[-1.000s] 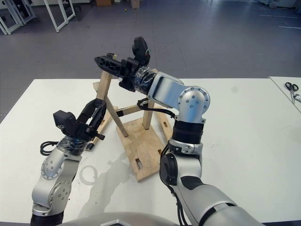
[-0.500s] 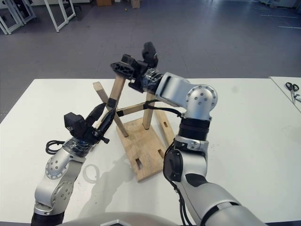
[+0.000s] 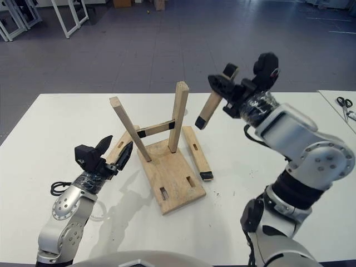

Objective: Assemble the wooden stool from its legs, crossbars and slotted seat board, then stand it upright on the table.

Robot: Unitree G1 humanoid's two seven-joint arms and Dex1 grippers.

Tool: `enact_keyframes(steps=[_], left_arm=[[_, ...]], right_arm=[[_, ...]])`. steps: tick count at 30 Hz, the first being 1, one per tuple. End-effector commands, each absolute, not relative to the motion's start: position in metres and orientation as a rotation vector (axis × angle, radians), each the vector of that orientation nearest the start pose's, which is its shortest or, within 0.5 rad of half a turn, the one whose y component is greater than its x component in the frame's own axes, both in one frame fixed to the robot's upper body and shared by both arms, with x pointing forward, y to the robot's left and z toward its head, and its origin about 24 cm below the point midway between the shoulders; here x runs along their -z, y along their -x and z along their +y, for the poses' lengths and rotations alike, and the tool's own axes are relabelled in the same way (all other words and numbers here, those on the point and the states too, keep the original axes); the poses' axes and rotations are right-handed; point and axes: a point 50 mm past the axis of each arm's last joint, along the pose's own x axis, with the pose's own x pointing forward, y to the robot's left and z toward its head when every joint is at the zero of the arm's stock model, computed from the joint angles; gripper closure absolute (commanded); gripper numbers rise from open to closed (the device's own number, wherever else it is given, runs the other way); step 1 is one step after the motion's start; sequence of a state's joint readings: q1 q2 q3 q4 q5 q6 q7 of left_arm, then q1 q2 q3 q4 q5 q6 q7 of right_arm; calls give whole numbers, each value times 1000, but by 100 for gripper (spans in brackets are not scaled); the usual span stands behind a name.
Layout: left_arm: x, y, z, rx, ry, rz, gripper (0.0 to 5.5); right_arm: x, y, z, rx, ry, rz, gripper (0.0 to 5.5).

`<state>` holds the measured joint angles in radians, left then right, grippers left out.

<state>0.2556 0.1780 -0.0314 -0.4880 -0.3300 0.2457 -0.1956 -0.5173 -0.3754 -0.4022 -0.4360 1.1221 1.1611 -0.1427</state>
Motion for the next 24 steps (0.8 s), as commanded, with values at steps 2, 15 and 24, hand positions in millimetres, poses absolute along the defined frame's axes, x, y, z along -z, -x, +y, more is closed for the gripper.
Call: enact_keyframes(steps=[2, 15, 24], left_arm=[[-58, -204, 174, 108, 93, 113, 168], [-46, -209, 170, 114, 8, 205, 168], [-47, -210, 170, 128, 3, 203, 168]], right_arm=[[-146, -284, -162, -363, -131, 98, 511], [-91, -310, -147, -240, -130, 61, 511], [-72, -317, -148, -233, -112, 98, 511]])
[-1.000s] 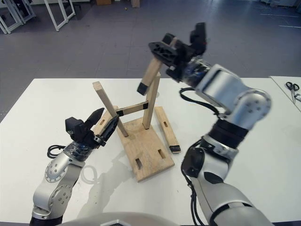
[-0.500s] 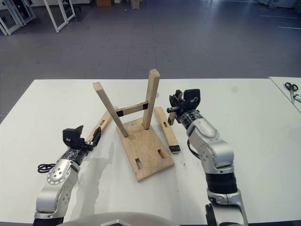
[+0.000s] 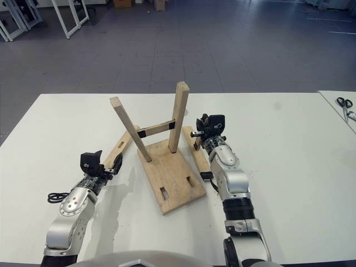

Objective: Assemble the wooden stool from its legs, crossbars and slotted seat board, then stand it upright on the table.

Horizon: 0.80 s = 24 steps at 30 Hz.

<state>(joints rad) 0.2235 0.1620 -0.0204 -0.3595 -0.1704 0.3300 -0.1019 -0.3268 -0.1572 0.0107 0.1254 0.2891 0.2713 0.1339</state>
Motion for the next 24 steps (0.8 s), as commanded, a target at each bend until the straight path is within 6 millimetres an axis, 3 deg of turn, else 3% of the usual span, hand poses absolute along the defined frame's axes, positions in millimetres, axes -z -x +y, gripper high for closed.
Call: enact_keyframes(steps=[1, 6, 10, 12, 19, 24], left_arm=[[-47, -210, 169, 130, 2, 203, 168], [-48, -212, 169, 134, -2, 204, 168], [-47, -211, 169, 132, 2, 207, 168], [-47, -210, 169, 133, 3, 211, 168], [-48, -213, 169, 130, 2, 209, 168], [-47, -214, 167, 124, 8, 207, 168]], right_arm=[[-70, -318, -148, -231, -106, 102, 511], [-49, -312, -153, -195, -88, 127, 511], [1, -276, -169, -138, -67, 239, 511], [16, -265, -173, -120, -66, 280, 511], [6, -275, -176, -112, -72, 216, 511], [-24, -284, -192, -64, 22, 52, 511]])
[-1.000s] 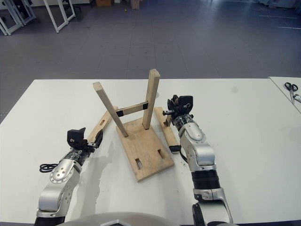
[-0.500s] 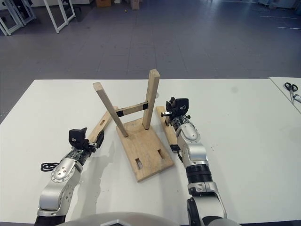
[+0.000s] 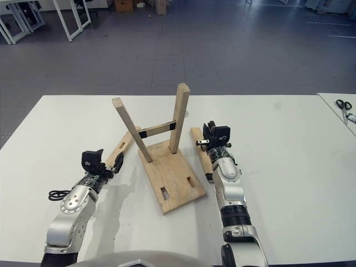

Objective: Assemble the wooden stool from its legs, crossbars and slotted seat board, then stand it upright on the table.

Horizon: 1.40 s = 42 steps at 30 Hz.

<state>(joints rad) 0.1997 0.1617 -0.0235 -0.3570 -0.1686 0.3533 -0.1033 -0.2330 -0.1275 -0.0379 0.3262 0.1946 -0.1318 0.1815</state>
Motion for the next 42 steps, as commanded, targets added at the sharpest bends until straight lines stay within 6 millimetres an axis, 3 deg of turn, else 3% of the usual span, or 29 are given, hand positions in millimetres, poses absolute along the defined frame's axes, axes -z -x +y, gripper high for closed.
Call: enact_keyframes(steps=[1, 2, 3, 8, 10, 11, 15, 21, 24, 25, 29, 30, 31, 33, 36, 37, 39, 40, 42], left_arm=[[-46, -214, 167, 123, 9, 206, 168], [-46, -215, 167, 121, 9, 206, 168], [-46, -215, 168, 120, 9, 205, 168], [-46, -216, 167, 117, 10, 203, 168], [-46, -217, 166, 117, 10, 201, 168], [-46, -217, 166, 117, 11, 200, 168], [-46, -217, 165, 118, 13, 198, 168], [-45, -218, 163, 121, 15, 198, 168], [-45, -218, 162, 123, 15, 197, 168], [-45, -218, 162, 122, 16, 197, 168], [-48, -221, 162, 110, 17, 178, 168], [-50, -222, 163, 107, 15, 171, 168], [-51, -223, 164, 103, 13, 168, 168], [-50, -222, 165, 102, 9, 172, 168], [-49, -221, 164, 98, 11, 175, 168], [-49, -220, 164, 97, 12, 175, 168], [-48, -218, 165, 97, 11, 179, 168], [-48, -216, 166, 90, 11, 181, 168], [-47, -211, 168, 77, 12, 191, 168]], right_arm=[[-30, -286, -195, -52, 43, 26, 511], [-35, -287, -198, -45, 54, 7, 511], [-39, -288, -199, -42, 57, -5, 472], [-51, -294, -197, -47, 35, -14, 380], [-67, -299, -196, -39, 35, -40, 344], [-80, -303, -197, -26, 45, -61, 320], [-125, -311, -202, 47, 94, -134, 320], [-226, -327, -193, 126, 61, -316, 320], [-252, -331, -191, 117, -1, -317, 320], [-240, -335, -191, 103, -10, -244, 320], [-130, -338, -197, 112, -25, 216, 320], [-121, -335, -198, 117, -33, 248, 320], [-123, -336, -197, 114, -41, 238, 320], [-152, -340, -193, 88, -52, 115, 320], [-231, -329, -193, 71, -57, -241, 320], [-245, -321, -194, 77, -45, -315, 320], [-240, -295, -197, 81, -15, -330, 288], [-223, -281, -196, 77, 1, -278, 270], [-165, -241, -187, 27, 27, -71, 227]])
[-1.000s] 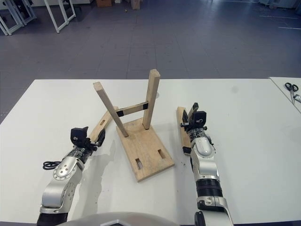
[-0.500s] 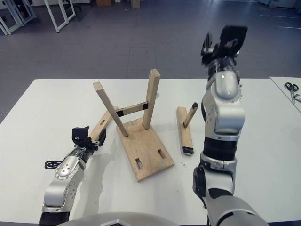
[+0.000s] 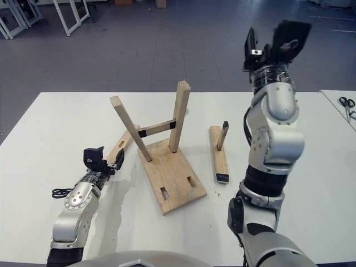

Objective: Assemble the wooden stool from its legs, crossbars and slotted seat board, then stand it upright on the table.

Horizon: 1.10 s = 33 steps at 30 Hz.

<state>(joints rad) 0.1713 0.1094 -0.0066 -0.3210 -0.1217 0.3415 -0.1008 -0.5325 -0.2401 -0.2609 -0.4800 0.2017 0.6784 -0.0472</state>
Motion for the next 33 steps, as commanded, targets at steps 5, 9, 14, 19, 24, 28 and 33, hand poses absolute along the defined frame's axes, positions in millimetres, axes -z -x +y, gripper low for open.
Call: enact_keyframes(steps=[5, 9, 14, 19, 24, 28, 33], left_arm=[[-46, -209, 166, 77, 17, 200, 168], [-47, -212, 166, 86, 13, 196, 168], [-48, -213, 165, 93, 15, 197, 168], [-48, -213, 165, 98, 14, 197, 168], [-48, -210, 167, 103, 18, 198, 168], [-65, -206, 165, 276, 203, 170, 168], [-118, -173, 167, 954, 629, 183, 168]], right_arm=[[-75, -190, -183, -82, 58, 346, 162], [-45, -187, -191, -66, 70, 487, 162], [-26, -196, -192, -51, 93, 565, 182], [-27, -213, -194, -29, 82, 546, 273], [-31, -215, -199, -16, 111, 535, 346], [-84, -243, -215, 2, 29, 288, 346], [-193, -252, -200, -417, -189, -121, 346]])
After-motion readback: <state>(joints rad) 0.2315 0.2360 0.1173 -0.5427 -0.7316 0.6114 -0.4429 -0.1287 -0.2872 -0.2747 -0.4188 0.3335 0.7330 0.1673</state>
